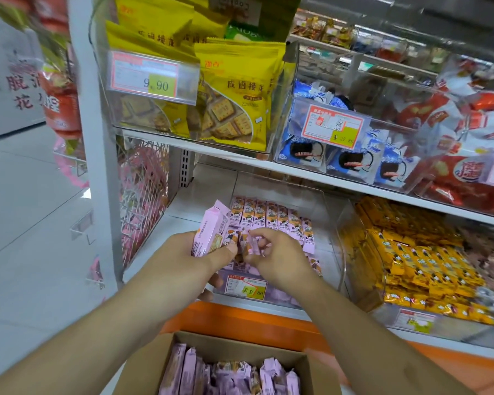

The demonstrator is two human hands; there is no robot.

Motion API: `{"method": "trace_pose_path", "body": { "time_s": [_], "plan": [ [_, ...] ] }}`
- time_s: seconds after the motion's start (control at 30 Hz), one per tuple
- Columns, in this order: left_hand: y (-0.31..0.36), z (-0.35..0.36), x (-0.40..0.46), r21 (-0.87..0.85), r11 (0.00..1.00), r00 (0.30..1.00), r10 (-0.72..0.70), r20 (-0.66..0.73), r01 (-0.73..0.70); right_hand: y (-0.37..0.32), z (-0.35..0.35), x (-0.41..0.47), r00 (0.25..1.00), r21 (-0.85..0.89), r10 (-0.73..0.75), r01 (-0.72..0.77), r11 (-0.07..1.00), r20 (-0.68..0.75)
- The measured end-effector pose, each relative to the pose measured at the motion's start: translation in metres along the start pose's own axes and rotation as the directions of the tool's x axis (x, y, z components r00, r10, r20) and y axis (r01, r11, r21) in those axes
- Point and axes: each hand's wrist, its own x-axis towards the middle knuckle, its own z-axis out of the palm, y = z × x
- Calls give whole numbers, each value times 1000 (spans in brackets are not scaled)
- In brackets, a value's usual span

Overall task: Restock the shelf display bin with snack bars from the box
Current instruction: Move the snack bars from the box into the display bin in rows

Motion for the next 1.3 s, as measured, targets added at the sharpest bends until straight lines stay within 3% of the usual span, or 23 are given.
{"method": "trace_pose_path", "body": {
  "time_s": [0.33,0.6,0.67,0.73,0.8,0.93,1.07,1.23,1.3],
  "plan": [
    [-2,-4,2,59,998,1000,1,5,-2,14,-4,8,993,245,120,-119,962,11],
    [-3,2,1,26,1000,999,-9,41,8,-1,-16,-11,997,208,45,-57,976,62],
    [-7,4,3,167,985,997,43,56,-52,-9,-35,-24,997,377,35,-56,924,62],
    [-8,7,3,356,924,990,125,61,-139,-18,-53,-42,990,606,-51,-37,795,128],
    [-8,12,-2,458,869,982,160,100,-188,-25,-66,-64,981,615,-141,31,788,132],
    [-9,22,-12,450,828,935,232,269,-335,-15,-71,-87,988,589,-153,116,800,13],
    [-9,27,-22,457,795,907,269,325,-399,2,-77,-92,993,761,-91,2,649,74],
    [-12,39,-25,504,759,908,297,296,-412,7,-81,-101,985,783,-152,35,621,77],
    [-14,46,-26,483,791,927,316,204,-376,12,-85,-101,992,797,-112,21,604,59]
  ]
}}
